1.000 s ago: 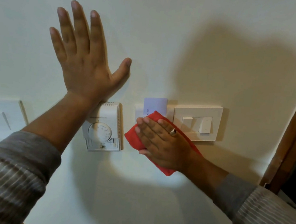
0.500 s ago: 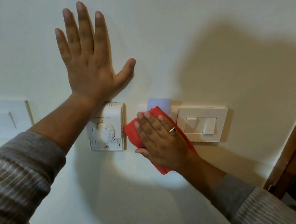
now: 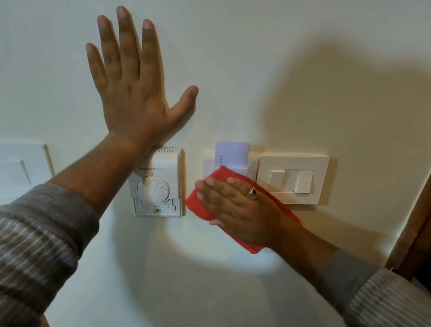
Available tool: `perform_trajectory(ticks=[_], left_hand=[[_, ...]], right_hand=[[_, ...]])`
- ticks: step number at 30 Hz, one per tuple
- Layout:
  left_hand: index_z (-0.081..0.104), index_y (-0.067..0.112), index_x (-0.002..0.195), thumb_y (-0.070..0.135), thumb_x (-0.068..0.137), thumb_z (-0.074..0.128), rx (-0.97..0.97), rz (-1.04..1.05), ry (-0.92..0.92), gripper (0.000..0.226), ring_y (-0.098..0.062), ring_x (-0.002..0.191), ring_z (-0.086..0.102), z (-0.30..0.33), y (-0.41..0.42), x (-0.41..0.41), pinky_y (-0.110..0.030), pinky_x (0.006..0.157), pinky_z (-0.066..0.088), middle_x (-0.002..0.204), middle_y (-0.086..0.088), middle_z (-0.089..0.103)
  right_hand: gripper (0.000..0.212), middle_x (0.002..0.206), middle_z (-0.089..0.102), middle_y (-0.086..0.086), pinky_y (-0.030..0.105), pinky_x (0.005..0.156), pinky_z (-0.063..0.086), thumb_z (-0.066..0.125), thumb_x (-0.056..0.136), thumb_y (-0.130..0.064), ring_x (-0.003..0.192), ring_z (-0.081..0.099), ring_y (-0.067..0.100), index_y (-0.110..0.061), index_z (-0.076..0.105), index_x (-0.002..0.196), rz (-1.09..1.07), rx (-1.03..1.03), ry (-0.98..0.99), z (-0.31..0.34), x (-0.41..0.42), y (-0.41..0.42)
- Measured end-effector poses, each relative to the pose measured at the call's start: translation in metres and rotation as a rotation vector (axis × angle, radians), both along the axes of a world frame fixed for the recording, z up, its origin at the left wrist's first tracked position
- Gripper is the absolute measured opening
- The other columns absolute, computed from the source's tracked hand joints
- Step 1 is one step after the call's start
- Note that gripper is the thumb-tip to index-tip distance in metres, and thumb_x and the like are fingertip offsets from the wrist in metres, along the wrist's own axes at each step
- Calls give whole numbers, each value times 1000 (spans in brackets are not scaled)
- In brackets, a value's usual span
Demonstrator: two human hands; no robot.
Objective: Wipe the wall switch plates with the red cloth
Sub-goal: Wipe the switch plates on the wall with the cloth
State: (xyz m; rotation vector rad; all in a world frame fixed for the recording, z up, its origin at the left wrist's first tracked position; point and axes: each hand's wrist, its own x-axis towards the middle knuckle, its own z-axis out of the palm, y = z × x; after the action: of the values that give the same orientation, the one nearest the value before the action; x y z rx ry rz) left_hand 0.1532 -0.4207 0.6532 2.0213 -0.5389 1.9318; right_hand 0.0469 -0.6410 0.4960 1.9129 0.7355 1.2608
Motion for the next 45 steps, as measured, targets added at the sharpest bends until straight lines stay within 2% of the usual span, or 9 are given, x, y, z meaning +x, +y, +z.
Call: perform_trajectory(ticks=[3, 8, 15, 22, 28, 36, 39, 43, 45], left_hand=[[22, 5, 160, 78, 92, 36, -2, 5, -1, 100, -55, 152, 19, 0, 0, 1, -66, 123, 10, 165, -31, 22], [22, 6, 160, 78, 92, 37, -16, 10, -3, 100, -54, 152, 19, 0, -2, 3, -66, 122, 10, 165, -31, 23], [21, 5, 160, 77, 93, 36, -4, 9, 15, 100, -54, 152, 18, 0, 0, 1, -66, 122, 10, 165, -31, 21], [21, 6, 160, 77, 93, 37, -7, 2, 19, 100, -54, 152, 17, 0, -1, 1, -66, 123, 9, 165, -31, 21], [21, 6, 160, 77, 92, 38, -10, 3, -9, 99, -54, 152, 18, -1, 0, 6, -65, 123, 9, 165, -30, 22], [21, 8, 161, 78, 92, 36, -8, -9, 8, 99, -52, 153, 18, -1, -1, 7, -65, 123, 10, 166, -29, 22], [21, 8, 161, 79, 92, 36, -4, -9, 20, 100, -52, 152, 19, -1, 0, 5, -65, 123, 10, 166, -29, 23], [21, 8, 161, 79, 92, 36, 21, -1, 56, 100, -53, 152, 19, -2, 2, 2, -66, 122, 10, 166, -30, 22], [22, 6, 160, 78, 92, 37, 31, -5, 77, 100, -55, 152, 19, -1, 4, -3, -67, 122, 10, 165, -31, 22]], right_hand=[[67, 166, 3, 17, 46, 126, 9, 48, 107, -37, 154, 11, 33, -3, 19, 157, 18, -11, 32, 1, -8, -19], [75, 164, 4, 23, 51, 126, 6, 40, 105, -49, 153, 7, 39, 1, 18, 156, -112, 363, -148, -5, 5, 25], [59, 162, 16, 16, 44, 126, 14, 43, 109, -36, 153, 16, 33, -3, 27, 155, 33, 5, 36, 5, -3, -6], [74, 165, 8, 23, 49, 126, 4, 37, 106, -50, 154, 8, 37, 0, 16, 157, -111, 493, -157, -21, 12, 44], [66, 163, 12, 17, 46, 126, 8, 43, 107, -43, 153, 13, 34, -4, 24, 156, -25, 84, -31, -3, -4, -1], [47, 159, 28, 13, 44, 126, 15, 28, 106, -21, 151, 25, 30, -4, 40, 148, 70, 436, 104, -2, -22, 12], [38, 157, 31, 18, 45, 125, 18, 37, 109, -14, 148, 28, 34, -4, 49, 144, 78, 512, 42, -1, -24, 21], [45, 150, 39, 8, 50, 109, 39, 50, 104, -41, 137, 39, 31, -25, 45, 145, -93, 925, -138, -5, -31, 39], [62, 133, 56, 14, 47, 90, 50, 60, 92, -52, 117, 51, 34, -20, 45, 143, -242, 941, -251, -4, -36, 45]])
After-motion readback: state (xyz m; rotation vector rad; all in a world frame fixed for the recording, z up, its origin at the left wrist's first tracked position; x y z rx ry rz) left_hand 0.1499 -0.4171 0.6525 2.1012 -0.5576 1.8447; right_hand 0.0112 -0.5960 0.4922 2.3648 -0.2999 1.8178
